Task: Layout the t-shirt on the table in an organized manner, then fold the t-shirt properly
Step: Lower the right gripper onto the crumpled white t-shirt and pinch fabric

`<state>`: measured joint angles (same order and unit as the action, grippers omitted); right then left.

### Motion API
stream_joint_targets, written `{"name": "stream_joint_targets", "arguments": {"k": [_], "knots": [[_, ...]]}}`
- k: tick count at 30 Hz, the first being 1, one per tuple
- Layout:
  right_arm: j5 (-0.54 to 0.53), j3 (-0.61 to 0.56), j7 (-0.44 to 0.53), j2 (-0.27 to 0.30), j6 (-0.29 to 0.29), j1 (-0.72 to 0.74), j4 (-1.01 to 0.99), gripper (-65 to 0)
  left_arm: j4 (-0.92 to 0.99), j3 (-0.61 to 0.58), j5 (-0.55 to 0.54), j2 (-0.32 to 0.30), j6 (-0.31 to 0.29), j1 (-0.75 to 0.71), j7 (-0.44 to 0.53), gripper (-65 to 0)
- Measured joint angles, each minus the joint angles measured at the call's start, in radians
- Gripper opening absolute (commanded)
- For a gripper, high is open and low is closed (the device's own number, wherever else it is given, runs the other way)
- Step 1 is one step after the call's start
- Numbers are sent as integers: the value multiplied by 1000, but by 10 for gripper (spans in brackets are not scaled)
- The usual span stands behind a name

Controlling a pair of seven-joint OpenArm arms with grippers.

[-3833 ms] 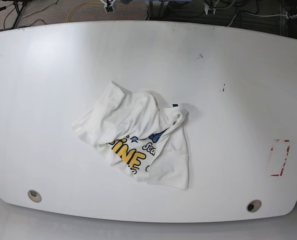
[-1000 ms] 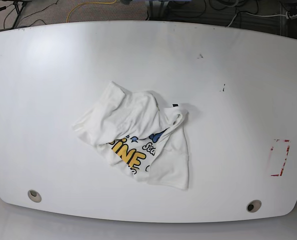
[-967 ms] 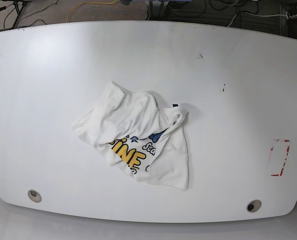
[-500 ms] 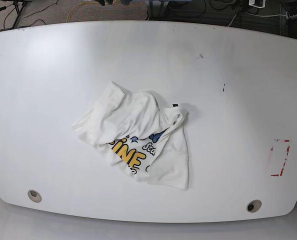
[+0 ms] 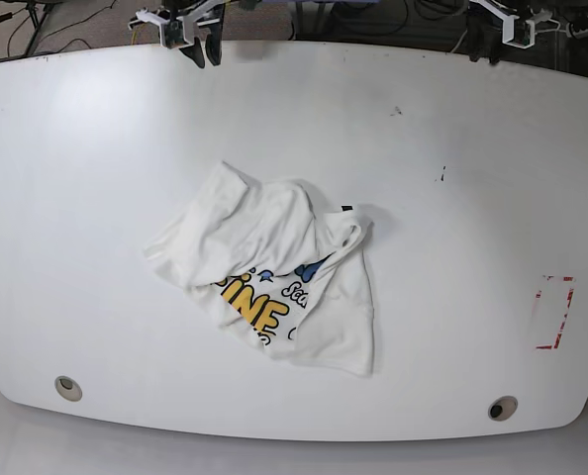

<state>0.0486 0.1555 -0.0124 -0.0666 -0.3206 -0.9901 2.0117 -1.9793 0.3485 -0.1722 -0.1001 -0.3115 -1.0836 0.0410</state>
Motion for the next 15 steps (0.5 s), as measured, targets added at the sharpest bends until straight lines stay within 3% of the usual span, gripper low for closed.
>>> {"name": "stream_joint_targets", "arguments": {"k": [10, 13, 15], "knots": [[0, -5, 0, 0, -1, 161, -3, -515, 0, 0, 3, 3, 0, 120, 0, -465], [-1, -5, -5, 0, -1, 201, -3, -449, 0, 0, 3, 3, 0, 160, -3, -411], [1, -5, -49, 0, -1, 238, -3, -361, 2, 0, 3, 5, 0, 195, -3, -340]]}}
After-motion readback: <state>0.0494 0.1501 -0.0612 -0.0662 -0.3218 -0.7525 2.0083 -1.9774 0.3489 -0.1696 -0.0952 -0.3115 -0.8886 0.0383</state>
